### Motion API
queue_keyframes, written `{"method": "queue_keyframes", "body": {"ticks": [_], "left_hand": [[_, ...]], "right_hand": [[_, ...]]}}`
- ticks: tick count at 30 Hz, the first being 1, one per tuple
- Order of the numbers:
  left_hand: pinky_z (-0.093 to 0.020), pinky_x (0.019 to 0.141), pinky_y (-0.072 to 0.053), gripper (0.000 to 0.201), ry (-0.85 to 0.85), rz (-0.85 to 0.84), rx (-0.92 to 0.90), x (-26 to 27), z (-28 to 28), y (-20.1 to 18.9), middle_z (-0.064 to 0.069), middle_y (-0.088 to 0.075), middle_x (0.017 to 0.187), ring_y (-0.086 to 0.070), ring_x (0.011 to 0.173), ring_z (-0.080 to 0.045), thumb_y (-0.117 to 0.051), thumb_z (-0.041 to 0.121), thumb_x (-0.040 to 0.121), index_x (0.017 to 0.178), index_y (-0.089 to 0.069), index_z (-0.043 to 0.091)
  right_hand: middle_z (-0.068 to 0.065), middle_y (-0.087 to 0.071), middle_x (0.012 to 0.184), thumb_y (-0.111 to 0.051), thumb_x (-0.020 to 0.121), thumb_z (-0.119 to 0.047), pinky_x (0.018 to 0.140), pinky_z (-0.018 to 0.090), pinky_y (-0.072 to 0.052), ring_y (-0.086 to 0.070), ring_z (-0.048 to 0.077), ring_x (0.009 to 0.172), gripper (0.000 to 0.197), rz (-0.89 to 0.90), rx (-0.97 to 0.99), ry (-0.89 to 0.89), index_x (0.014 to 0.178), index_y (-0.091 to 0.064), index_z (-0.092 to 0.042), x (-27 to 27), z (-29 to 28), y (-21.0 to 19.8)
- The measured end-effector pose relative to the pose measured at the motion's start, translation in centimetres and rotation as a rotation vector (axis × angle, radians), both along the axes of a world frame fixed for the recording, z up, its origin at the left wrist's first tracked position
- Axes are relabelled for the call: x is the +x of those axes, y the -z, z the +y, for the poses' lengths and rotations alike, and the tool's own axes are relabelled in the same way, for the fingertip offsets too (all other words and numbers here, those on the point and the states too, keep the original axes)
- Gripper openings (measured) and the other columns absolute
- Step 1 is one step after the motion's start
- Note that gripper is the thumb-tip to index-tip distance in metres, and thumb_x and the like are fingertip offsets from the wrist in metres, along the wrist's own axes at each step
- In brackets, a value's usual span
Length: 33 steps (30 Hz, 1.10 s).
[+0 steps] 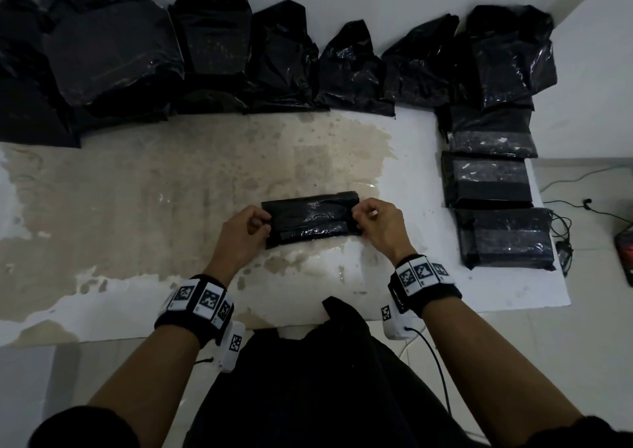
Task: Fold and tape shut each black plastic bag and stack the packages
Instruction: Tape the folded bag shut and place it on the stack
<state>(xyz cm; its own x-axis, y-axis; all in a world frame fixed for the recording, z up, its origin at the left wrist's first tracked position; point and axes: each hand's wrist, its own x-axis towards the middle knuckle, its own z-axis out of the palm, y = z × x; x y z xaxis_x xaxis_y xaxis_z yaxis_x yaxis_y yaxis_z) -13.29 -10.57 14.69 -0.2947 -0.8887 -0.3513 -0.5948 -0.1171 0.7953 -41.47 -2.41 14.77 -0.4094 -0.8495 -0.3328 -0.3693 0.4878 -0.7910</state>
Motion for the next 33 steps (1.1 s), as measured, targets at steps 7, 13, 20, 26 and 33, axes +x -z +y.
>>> {"method": "queue_keyframes", "body": {"ticks": [7,13,20,26,33], "left_hand": [[-0.040,0.074,-0.053,0.025,0.070,-0.251,-0.180,-1.1,1.4,0.2,-0.005,-0.050,0.106,-0.058,0.082,-0.025,-0.065,0.013,0.090,0.114,-0.061,0.015],[-0.047,0.099,-0.038,0.030,0.145,-0.369,-0.737,-4.1,3.3,-0.9,-0.014,-0.051,0.126,-0.048,0.116,-0.034,-0.051,0.026,0.094,0.120,-0.058,0.011],[-0.055,0.122,-0.017,0.061,0.544,-0.497,-0.685,-4.8,4.9,3.0,-0.013,-0.021,0.165,-0.016,0.153,-0.035,-0.027,0.038,0.105,0.156,-0.028,0.006],[-0.057,0.122,-0.019,0.061,0.548,-0.512,-0.695,-4.8,5.0,3.6,-0.014,-0.019,0.166,-0.015,0.153,-0.038,-0.029,0.038,0.107,0.157,-0.025,0.004],[-0.054,0.124,-0.015,0.064,0.538,-0.521,-0.624,-4.6,5.1,3.9,-0.020,-0.009,0.167,-0.007,0.155,-0.033,-0.021,0.036,0.106,0.158,-0.012,0.000]], "right_hand": [[-0.002,-0.065,0.088,-0.063,0.092,-0.002,0.075,0.024,-0.045,-0.059,0.014,0.079,0.017,0.188,-0.004,-0.116,0.103,-0.071,-0.012,0.9,0.2,-0.1],[0.005,-0.066,0.102,-0.064,0.092,-0.004,0.074,0.021,-0.038,-0.055,0.013,0.084,0.020,0.304,-0.008,-0.132,0.110,-0.069,-0.009,1.7,0.5,-0.1],[0.013,-0.056,0.111,-0.064,0.085,-0.001,0.077,0.043,-0.053,-0.056,0.029,0.093,0.030,0.562,-0.154,-0.123,0.113,-0.066,-0.009,3.3,1.0,0.3],[0.012,-0.048,0.151,-0.056,0.096,-0.027,0.115,0.049,-0.032,-0.035,0.035,0.146,0.054,0.898,-0.321,-0.508,0.147,-0.050,-0.010,7.3,2.2,1.0],[0.017,-0.013,0.168,-0.030,0.108,-0.040,0.126,0.049,-0.014,-0.010,0.029,0.157,0.065,0.872,-0.141,-0.658,0.159,-0.019,-0.001,7.7,2.6,3.1]]}}
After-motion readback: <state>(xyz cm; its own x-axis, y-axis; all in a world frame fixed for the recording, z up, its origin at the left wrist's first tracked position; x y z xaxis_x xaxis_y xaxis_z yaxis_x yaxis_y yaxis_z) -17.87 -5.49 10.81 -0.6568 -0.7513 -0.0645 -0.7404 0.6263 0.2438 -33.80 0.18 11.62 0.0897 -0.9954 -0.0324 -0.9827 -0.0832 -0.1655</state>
